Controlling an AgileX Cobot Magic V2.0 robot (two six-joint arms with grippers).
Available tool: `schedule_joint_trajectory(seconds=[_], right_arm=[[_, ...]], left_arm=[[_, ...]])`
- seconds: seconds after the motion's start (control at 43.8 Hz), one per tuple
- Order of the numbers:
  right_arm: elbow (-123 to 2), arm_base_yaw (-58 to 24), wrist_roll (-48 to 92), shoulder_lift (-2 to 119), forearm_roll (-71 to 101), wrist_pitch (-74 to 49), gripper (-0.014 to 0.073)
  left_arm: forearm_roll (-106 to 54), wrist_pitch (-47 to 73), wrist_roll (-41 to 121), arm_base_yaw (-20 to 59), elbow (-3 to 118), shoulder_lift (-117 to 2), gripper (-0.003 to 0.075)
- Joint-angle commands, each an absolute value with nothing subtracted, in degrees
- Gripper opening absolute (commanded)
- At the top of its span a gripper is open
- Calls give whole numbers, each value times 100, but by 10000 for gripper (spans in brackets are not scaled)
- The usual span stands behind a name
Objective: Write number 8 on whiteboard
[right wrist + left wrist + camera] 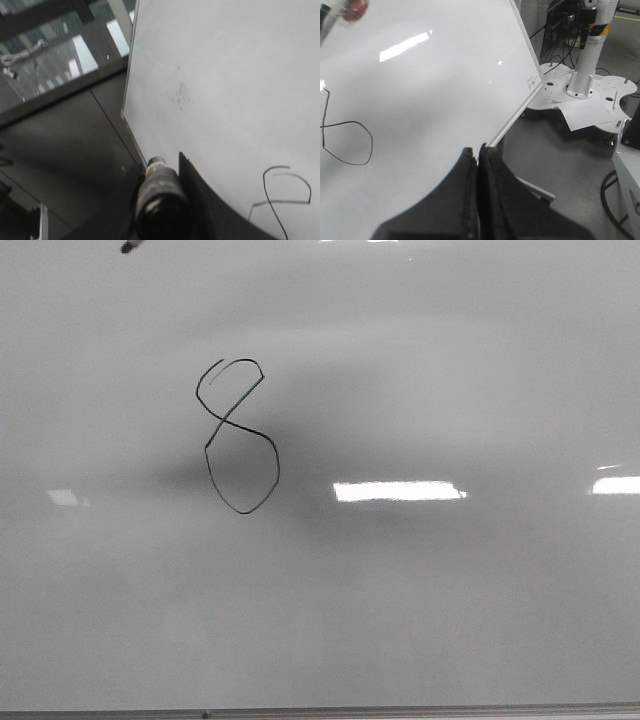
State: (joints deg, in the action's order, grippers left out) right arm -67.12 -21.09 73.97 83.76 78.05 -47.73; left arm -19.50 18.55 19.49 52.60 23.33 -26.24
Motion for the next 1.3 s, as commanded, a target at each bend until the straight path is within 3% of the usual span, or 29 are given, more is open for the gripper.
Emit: schedule_joint_trajectory(seconds=[0.0,0.046,0.206,0.297,0.685,1.279], right_arm=[[-6892,-2104,6817,7936,6832,-5153,-61],[-6892,-2104,6607,7860,6338,-5398,-61],[-6892,-2111,6442,7643,5761,-6450,-61],[-6892,-2294,6442,7503,5770,-6730,-61],[-6892,-3804,6421,7371,5851,-5884,-61],[-6892,-3998,6421,7484,5746,-5626,-55]], left_arm=[[-2060,1770,1868,5307,2786,-2697,50],[-2009,2013,1868,5307,2979,-2784,125],[-1809,2612,1868,5307,3590,-3186,496],[-1798,2777,1868,5307,3788,-3522,557],[-2257,3098,2115,5336,4166,-4651,521],[-2467,3031,2384,5336,4166,-4658,7]])
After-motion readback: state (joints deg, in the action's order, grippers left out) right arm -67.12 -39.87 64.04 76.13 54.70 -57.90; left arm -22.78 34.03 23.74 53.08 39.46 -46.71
